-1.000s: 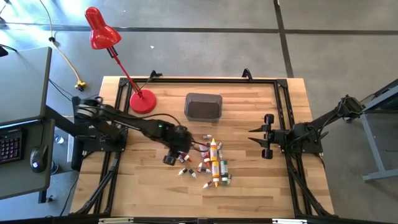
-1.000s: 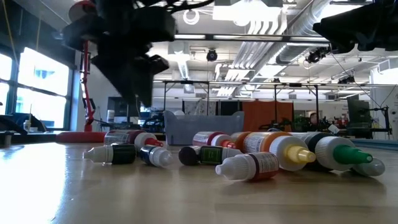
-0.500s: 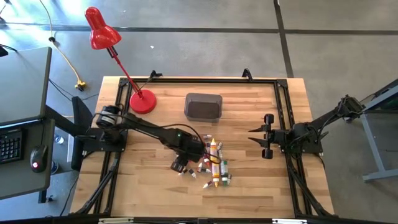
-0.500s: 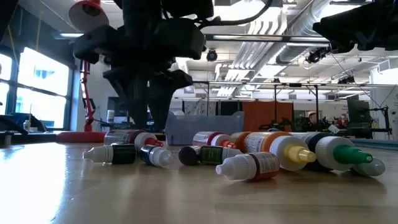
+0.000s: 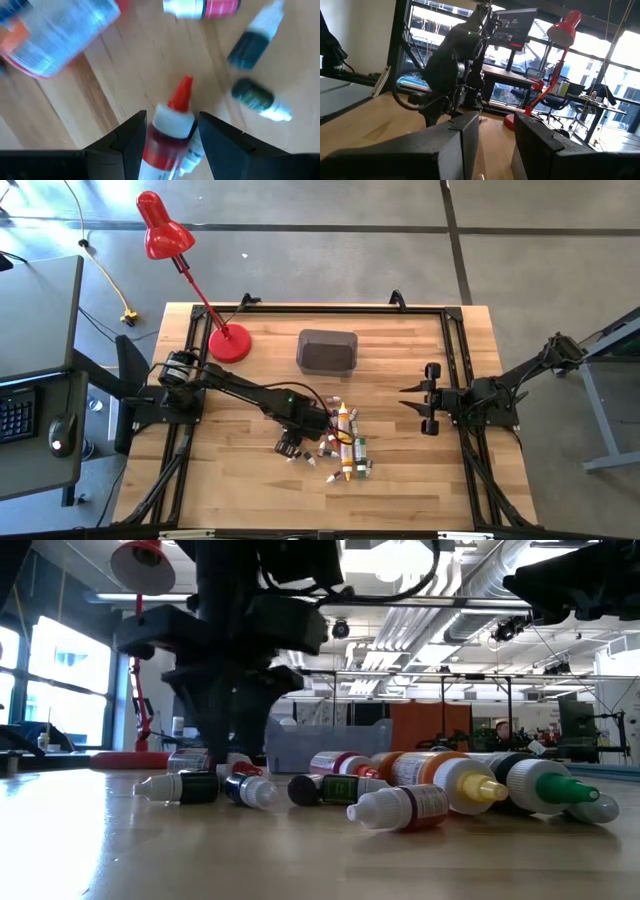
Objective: Pick & Place food coloring
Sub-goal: Put the large red food coloring bottle into the black bin, then put the large orange food coloring bottle into the black bin
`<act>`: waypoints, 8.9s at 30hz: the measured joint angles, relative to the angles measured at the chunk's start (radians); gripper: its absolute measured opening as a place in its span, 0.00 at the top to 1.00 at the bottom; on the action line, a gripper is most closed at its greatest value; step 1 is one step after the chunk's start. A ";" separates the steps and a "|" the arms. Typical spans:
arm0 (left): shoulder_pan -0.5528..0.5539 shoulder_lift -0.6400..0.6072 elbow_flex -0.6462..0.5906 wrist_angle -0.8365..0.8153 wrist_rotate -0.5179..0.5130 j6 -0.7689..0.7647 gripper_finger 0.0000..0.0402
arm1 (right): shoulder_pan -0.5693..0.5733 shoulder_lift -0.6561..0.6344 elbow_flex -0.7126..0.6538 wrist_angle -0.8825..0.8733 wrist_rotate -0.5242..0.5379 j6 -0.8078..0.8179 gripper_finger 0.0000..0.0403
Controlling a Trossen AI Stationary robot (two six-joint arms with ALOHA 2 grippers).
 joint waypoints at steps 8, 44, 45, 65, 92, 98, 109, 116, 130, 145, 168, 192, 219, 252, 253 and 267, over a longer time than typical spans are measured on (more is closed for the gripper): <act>0.000 0.062 0.002 0.003 0.021 0.026 0.56 | 0.000 0.003 0.002 -0.003 0.000 0.000 0.71; 0.000 0.068 0.026 -0.152 -0.032 0.026 0.75 | 0.000 0.001 0.002 -0.007 -0.003 0.000 0.71; 0.000 0.068 0.026 -0.152 -0.032 0.025 0.76 | 0.000 0.001 0.002 -0.007 -0.003 0.000 0.71; 0.052 -0.040 0.267 -0.256 -0.286 0.044 0.75 | 0.000 0.001 0.002 -0.007 -0.003 0.000 0.71; 0.468 -0.179 -0.517 1.734 -0.141 -0.089 0.75 | 0.000 0.016 0.002 -0.027 0.003 -0.008 0.71; 0.465 -0.020 -0.550 2.005 -0.229 -0.166 0.75 | 0.000 0.016 0.002 -0.022 0.002 -0.060 0.71; 0.462 0.133 -0.387 1.935 -0.349 -0.267 0.75 | 0.000 0.016 0.002 -0.022 0.000 -0.060 0.71; 0.417 0.135 -0.379 1.889 -0.506 -0.289 0.75 | 0.000 0.016 0.002 -0.022 0.000 -0.060 0.71; 0.312 0.135 -0.379 1.891 -0.866 -0.315 0.75 | 0.000 0.016 0.002 -0.022 0.000 -0.060 0.71; 0.314 0.341 -0.121 1.738 -0.900 -0.339 0.75 | 0.000 0.016 0.002 -0.025 -0.006 -0.061 0.71; 0.330 0.347 -0.046 1.553 -0.897 -0.423 0.60 | 0.000 0.015 0.002 -0.029 -0.007 -0.061 0.71; 0.306 0.353 0.036 1.656 -1.017 -0.025 0.59 | 0.000 0.015 0.002 -0.029 -0.007 -0.060 0.71; -0.132 -0.116 0.420 0.914 -1.518 0.800 0.59 | 0.000 0.014 0.001 -0.022 -0.038 0.033 0.71; -0.147 -0.053 0.409 -0.404 -0.111 -0.144 0.59 | 0.000 0.019 0.001 -0.027 -0.036 0.151 0.71; -0.146 -0.041 0.409 -0.405 -0.102 -0.126 0.59 | 0.000 0.019 0.001 -0.027 -0.036 0.151 0.71; -0.118 -0.031 0.154 -0.028 -0.096 0.134 0.59 | 0.000 0.033 0.001 -0.022 -0.032 0.151 0.71</act>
